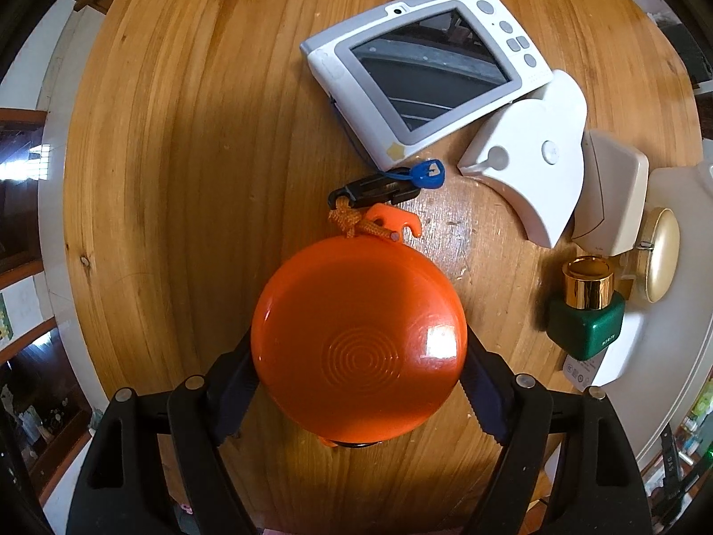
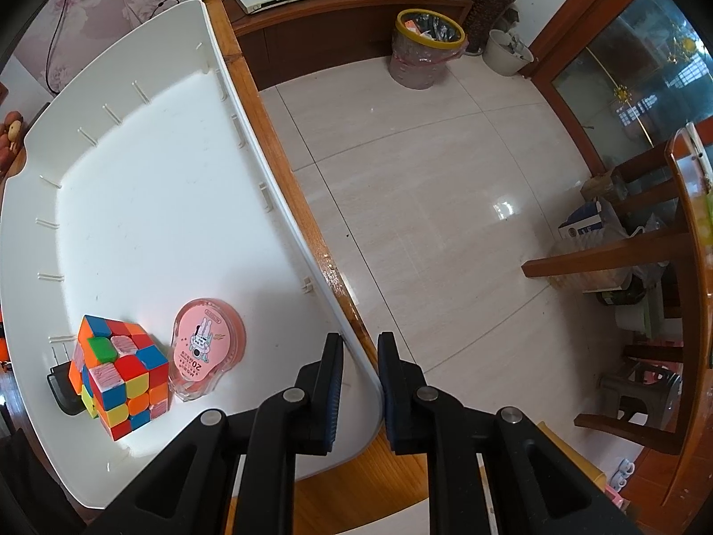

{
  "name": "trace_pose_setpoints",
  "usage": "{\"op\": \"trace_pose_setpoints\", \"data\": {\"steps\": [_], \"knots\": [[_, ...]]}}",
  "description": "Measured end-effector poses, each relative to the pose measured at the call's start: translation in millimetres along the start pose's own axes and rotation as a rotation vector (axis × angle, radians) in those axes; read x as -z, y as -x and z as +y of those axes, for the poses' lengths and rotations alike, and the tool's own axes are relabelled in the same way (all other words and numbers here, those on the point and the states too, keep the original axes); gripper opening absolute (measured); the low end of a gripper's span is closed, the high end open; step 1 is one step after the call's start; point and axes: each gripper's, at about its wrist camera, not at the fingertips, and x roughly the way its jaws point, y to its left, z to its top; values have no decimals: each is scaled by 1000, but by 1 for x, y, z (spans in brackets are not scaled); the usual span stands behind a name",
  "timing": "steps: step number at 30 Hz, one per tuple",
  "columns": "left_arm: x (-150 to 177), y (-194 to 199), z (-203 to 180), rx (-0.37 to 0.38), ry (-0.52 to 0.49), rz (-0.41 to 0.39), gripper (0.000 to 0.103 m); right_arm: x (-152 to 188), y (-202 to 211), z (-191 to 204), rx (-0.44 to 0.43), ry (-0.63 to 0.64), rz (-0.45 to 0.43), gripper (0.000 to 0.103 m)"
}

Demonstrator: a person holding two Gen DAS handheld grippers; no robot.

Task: Organize rigid objects
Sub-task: 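Move the left tool to the orange tape measure and grasp it, then carry the orange tape measure with the left gripper over the white tray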

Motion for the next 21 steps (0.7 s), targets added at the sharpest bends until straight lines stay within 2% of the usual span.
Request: {"op": "trace_pose_setpoints", "data": {"steps": [9,21], "knots": [[10,-3,4,5,23,29,82,2,1,0,-12,20,-6,15],[51,-3,2,12,55,52,82,4,1,-5,-58,73,-8,12]]}}
